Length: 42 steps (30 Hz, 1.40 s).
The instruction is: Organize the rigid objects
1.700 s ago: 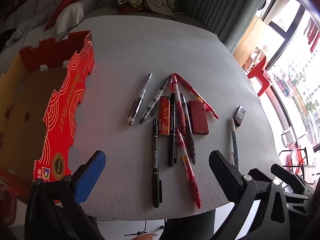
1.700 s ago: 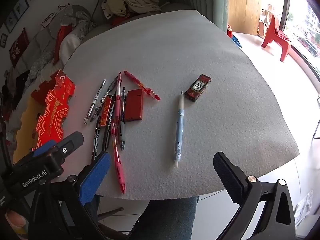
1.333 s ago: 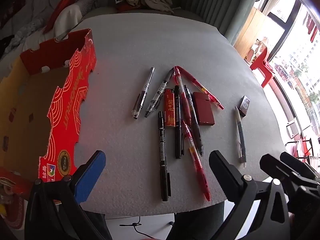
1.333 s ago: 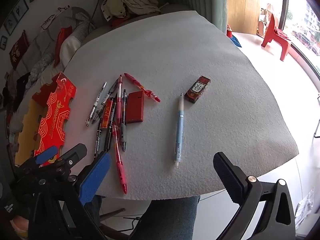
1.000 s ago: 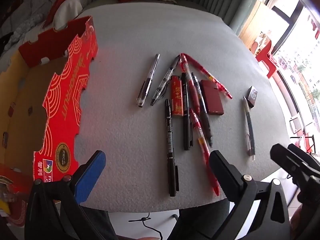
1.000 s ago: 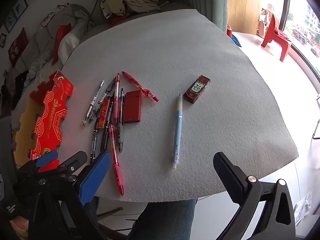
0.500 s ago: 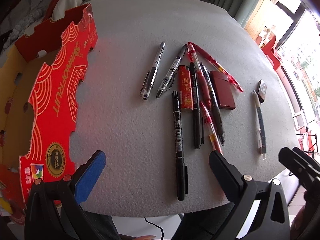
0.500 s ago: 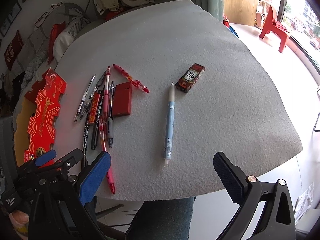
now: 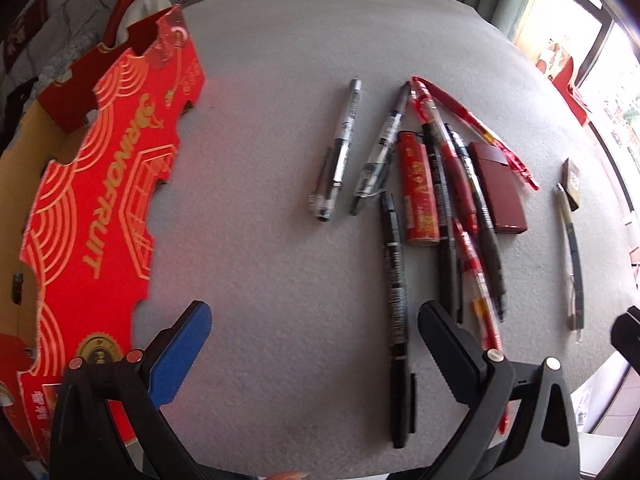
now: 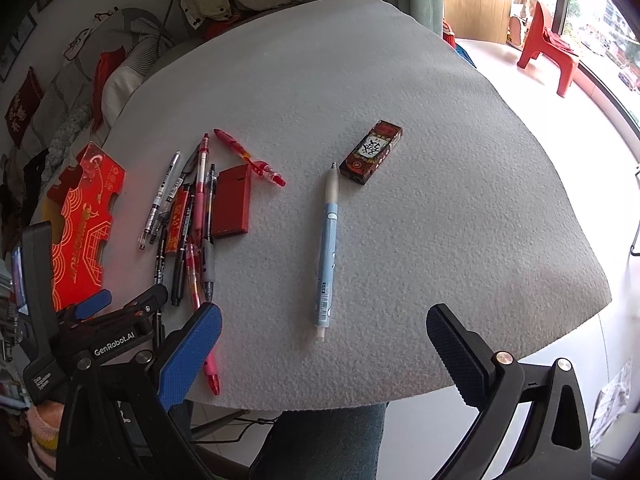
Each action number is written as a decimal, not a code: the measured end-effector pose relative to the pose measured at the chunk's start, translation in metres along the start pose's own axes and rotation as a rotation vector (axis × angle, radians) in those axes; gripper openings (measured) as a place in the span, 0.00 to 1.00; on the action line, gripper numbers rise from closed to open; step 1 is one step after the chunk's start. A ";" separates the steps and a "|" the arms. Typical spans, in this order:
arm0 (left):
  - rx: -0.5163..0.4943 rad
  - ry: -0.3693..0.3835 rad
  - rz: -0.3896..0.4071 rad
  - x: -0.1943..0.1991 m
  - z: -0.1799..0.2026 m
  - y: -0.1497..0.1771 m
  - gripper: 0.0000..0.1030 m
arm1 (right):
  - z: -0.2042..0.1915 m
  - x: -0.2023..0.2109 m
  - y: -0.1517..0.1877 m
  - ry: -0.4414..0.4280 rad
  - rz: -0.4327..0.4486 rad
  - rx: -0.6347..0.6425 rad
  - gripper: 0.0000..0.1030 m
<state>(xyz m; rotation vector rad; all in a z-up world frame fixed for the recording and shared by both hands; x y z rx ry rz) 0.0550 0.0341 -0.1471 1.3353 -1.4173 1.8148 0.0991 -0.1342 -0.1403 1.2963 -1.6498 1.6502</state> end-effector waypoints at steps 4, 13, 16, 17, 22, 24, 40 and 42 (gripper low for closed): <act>0.007 0.016 -0.012 -0.009 0.018 -0.004 1.00 | 0.002 -0.005 -0.005 0.009 -0.005 0.006 1.00; 0.027 0.036 -0.031 -0.017 0.038 -0.018 1.00 | -0.005 -0.023 -0.017 0.030 -0.032 0.051 1.00; 0.018 0.011 -0.025 -0.023 0.039 -0.021 1.00 | -0.006 -0.033 -0.019 0.051 -0.052 0.072 1.00; 0.019 0.011 -0.015 -0.023 0.041 -0.021 1.00 | -0.006 -0.036 -0.020 0.062 -0.052 0.080 1.00; 0.024 0.007 0.028 -0.026 0.040 -0.016 1.00 | 0.005 -0.059 -0.021 0.132 -0.089 0.084 1.00; 0.028 0.005 0.047 -0.025 0.038 -0.013 1.00 | 0.009 -0.065 -0.019 0.174 -0.093 0.096 1.00; 0.036 -0.005 0.085 -0.019 0.025 -0.004 1.00 | 0.003 -0.068 -0.012 0.175 -0.093 0.139 1.00; 0.041 -0.010 0.086 -0.018 0.027 -0.004 1.00 | 0.002 -0.068 -0.012 0.175 -0.084 0.143 1.00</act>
Point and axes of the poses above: each gripper's, at about its wrist camera, not at the fingertips, and x roughly against the way its jaws point, z to its right, y to its underside, the point moved 8 cm from there along -x, roughly the way its jaws point, and after that the axes turned 7 degrees about z, right-handed, at the moved point
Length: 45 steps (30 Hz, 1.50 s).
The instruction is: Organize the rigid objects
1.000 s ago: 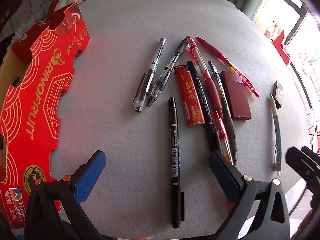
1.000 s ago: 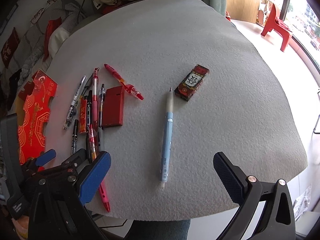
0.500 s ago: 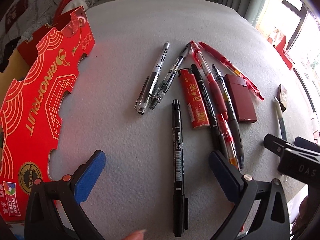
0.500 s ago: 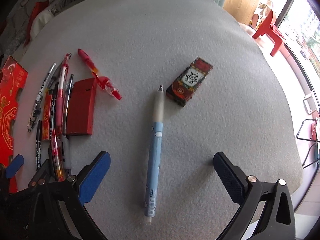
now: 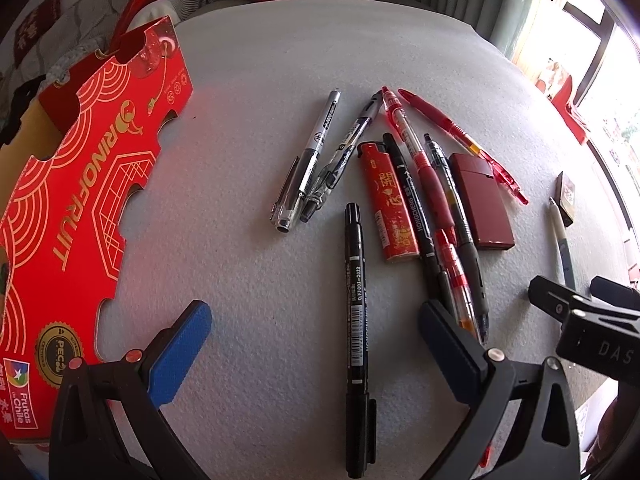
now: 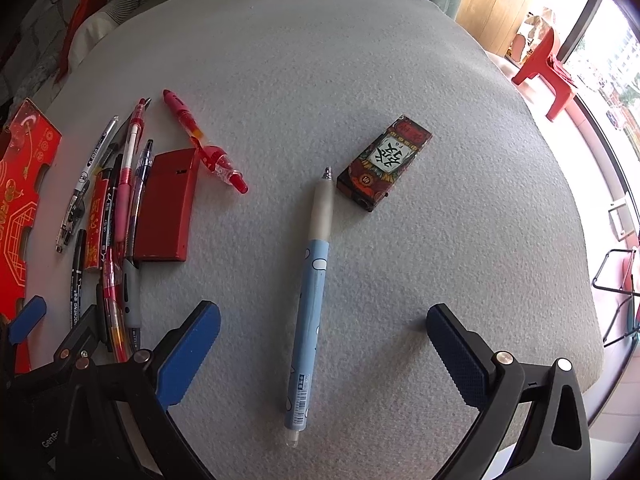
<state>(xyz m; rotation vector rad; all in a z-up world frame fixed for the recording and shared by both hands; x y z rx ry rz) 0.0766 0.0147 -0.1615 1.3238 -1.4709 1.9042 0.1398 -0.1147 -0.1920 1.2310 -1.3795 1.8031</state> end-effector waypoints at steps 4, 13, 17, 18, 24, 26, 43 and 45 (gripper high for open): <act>0.003 -0.002 0.001 0.001 0.000 0.001 1.00 | -0.003 0.005 0.004 0.003 0.019 0.002 1.00; 0.005 -0.004 0.005 0.003 0.000 0.003 1.00 | -0.001 0.008 0.007 0.001 0.013 0.003 1.00; 0.008 -0.005 0.005 0.003 0.000 0.004 1.00 | -0.001 0.008 0.006 0.000 0.010 0.006 1.00; 0.008 -0.005 0.006 0.003 0.000 0.004 1.00 | 0.000 0.007 0.002 0.000 0.011 0.007 1.00; 0.019 -0.013 -0.009 0.005 -0.001 0.005 1.00 | -0.001 0.007 0.002 -0.001 0.019 0.016 1.00; 0.018 -0.012 -0.019 0.005 -0.001 0.004 1.00 | -0.001 0.007 0.001 -0.002 0.015 0.019 1.00; -0.020 0.024 -0.065 0.014 0.015 0.000 0.80 | -0.021 0.021 -0.005 -0.076 0.048 0.110 0.11; -0.038 0.035 -0.060 0.017 0.017 0.000 0.67 | -0.020 0.023 -0.002 -0.095 0.053 0.089 0.11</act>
Point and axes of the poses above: each gripper's, at about its wrist camera, not at the fingertips, and x roughly against the way its jaws point, z to its right, y to its underside, the point moved 8 cm from there along -x, roughly the way its jaws point, and after that the axes turned 7 degrees about z, right-handed, at the moved point
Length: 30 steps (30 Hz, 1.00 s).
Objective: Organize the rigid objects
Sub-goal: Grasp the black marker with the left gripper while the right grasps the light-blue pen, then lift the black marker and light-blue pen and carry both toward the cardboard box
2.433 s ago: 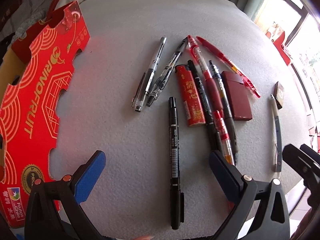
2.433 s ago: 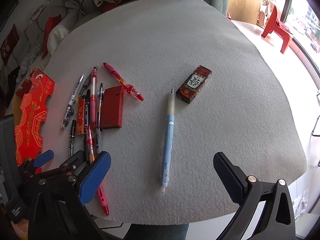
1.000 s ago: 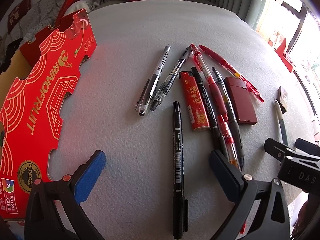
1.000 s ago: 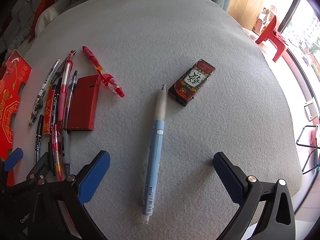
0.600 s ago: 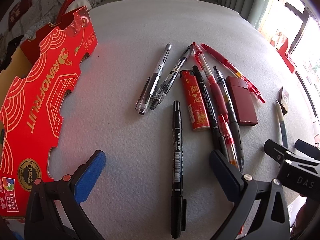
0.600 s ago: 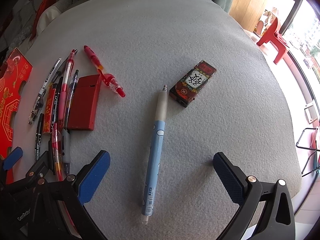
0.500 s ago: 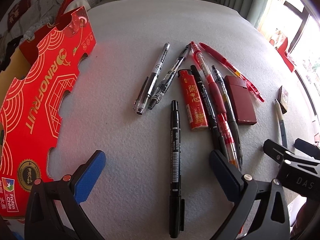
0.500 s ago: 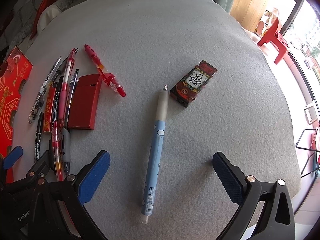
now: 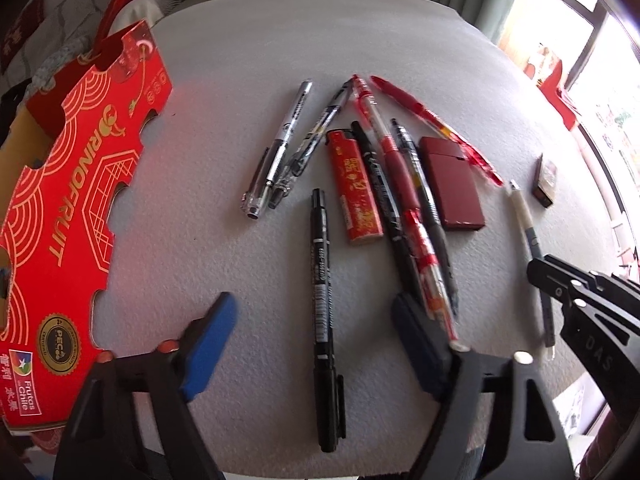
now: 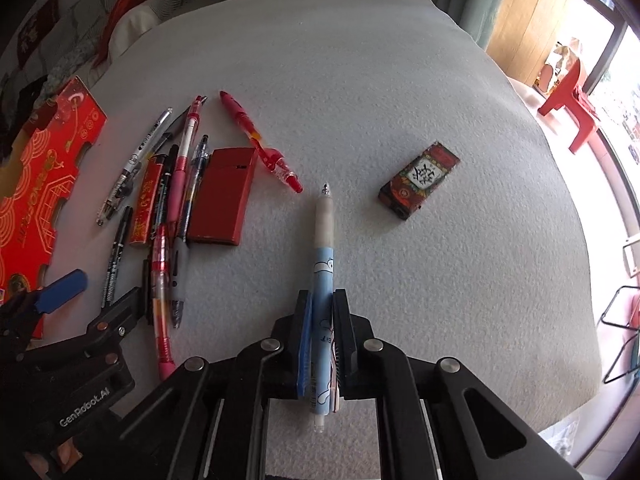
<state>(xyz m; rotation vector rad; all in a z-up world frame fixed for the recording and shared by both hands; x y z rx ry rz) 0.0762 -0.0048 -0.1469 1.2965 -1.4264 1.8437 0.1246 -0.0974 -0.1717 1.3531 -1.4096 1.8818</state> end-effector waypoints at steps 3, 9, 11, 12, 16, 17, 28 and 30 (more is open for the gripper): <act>-0.050 0.037 0.012 0.007 0.008 -0.002 0.10 | 0.004 0.006 0.001 -0.014 0.018 -0.013 0.11; -0.028 0.106 -0.005 0.012 0.003 -0.005 0.09 | 0.008 0.028 -0.009 -0.033 0.088 -0.052 0.11; -0.037 0.109 0.016 0.019 0.002 -0.009 0.09 | 0.002 0.040 -0.007 -0.035 0.114 -0.060 0.11; -0.041 0.108 0.028 0.023 0.004 -0.010 0.09 | 0.000 0.044 -0.006 -0.037 0.123 -0.063 0.11; -0.067 0.107 0.079 0.039 0.005 -0.014 0.09 | -0.004 0.055 -0.008 -0.052 0.144 -0.083 0.11; -0.071 0.108 0.087 0.040 0.005 -0.014 0.09 | -0.005 0.057 -0.008 -0.054 0.145 -0.088 0.11; -0.066 0.127 0.135 0.060 -0.001 -0.008 0.09 | -0.006 0.070 -0.004 -0.040 0.165 -0.108 0.11; -0.071 0.126 0.143 0.062 0.001 -0.009 0.09 | -0.006 0.071 -0.003 -0.041 0.166 -0.116 0.11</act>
Point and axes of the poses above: each gripper's, at about its wrist camera, not at the fingertips, and x roughly against the way its jaws point, z to its right, y to its underside, the point moved 8 cm from there along -x, roughly the way its jaws point, and after that the axes turned 7 degrees about z, right-handed, at the moved point
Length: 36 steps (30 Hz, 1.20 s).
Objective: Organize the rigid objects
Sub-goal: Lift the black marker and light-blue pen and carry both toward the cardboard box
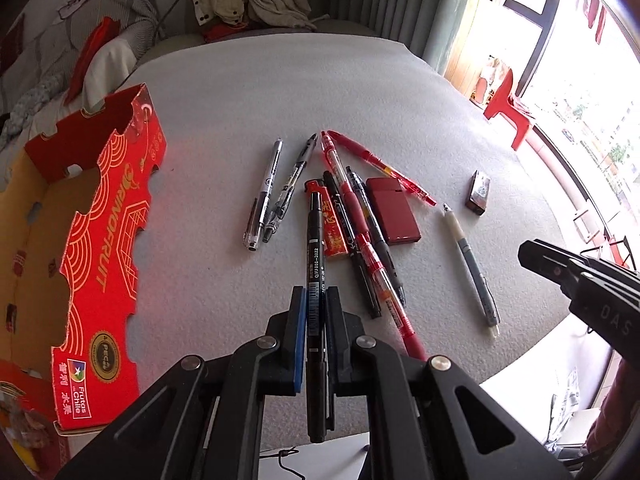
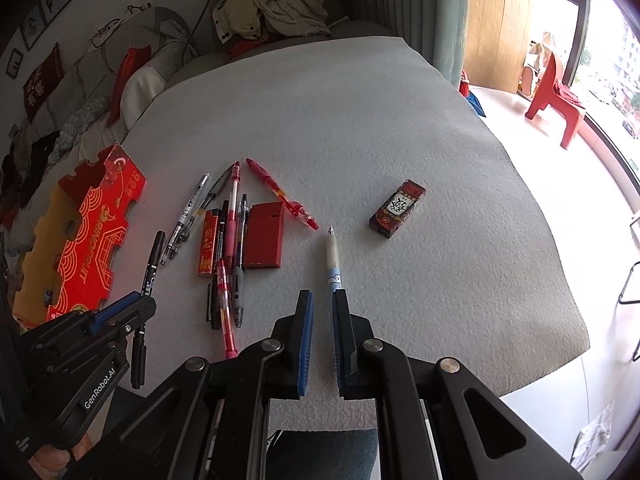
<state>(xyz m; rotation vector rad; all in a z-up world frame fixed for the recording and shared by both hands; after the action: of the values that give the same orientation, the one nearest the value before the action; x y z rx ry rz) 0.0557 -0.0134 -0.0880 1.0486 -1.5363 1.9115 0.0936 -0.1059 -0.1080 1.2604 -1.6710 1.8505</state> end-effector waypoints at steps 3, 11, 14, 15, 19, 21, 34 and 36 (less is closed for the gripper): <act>-0.008 -0.003 0.012 0.004 -0.001 0.000 0.09 | 0.003 0.000 0.001 0.009 0.000 -0.006 0.11; 0.019 -0.002 0.023 0.004 -0.009 -0.001 0.09 | 0.007 -0.012 0.005 -0.049 -0.047 -0.015 0.11; 0.029 -0.003 0.013 0.002 -0.012 0.002 0.09 | 0.008 -0.043 0.017 0.026 -0.114 0.055 0.12; 0.029 -0.004 0.013 0.002 -0.013 0.002 0.09 | 0.006 -0.052 0.019 0.043 -0.130 0.085 0.12; 0.028 -0.001 0.011 0.001 -0.014 0.002 0.09 | 0.000 -0.071 0.022 0.041 -0.155 0.121 0.54; 0.030 0.001 0.006 -0.001 -0.015 0.003 0.10 | -0.004 -0.077 0.023 0.075 -0.156 0.168 0.55; 0.055 0.017 0.018 0.001 -0.022 0.005 0.09 | 0.018 -0.023 0.006 -0.031 0.031 -0.079 0.10; 0.055 0.025 0.035 0.005 -0.021 0.003 0.09 | 0.015 -0.010 0.002 -0.033 0.062 -0.089 0.10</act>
<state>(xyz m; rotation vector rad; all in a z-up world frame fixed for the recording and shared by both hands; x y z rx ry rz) 0.0446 0.0057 -0.0870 1.0235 -1.5050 1.9938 0.1029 -0.1169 -0.1184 1.2223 -1.8089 1.7775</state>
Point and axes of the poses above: each gripper's, at about its wrist camera, not at the fingertips, and x roughly against the way its jaws point, z to its right, y to its underside, the point moved 8 cm from there along -x, roughly the way its jaws point, and after that the axes turned 7 degrees about z, right-handed, at the moved point
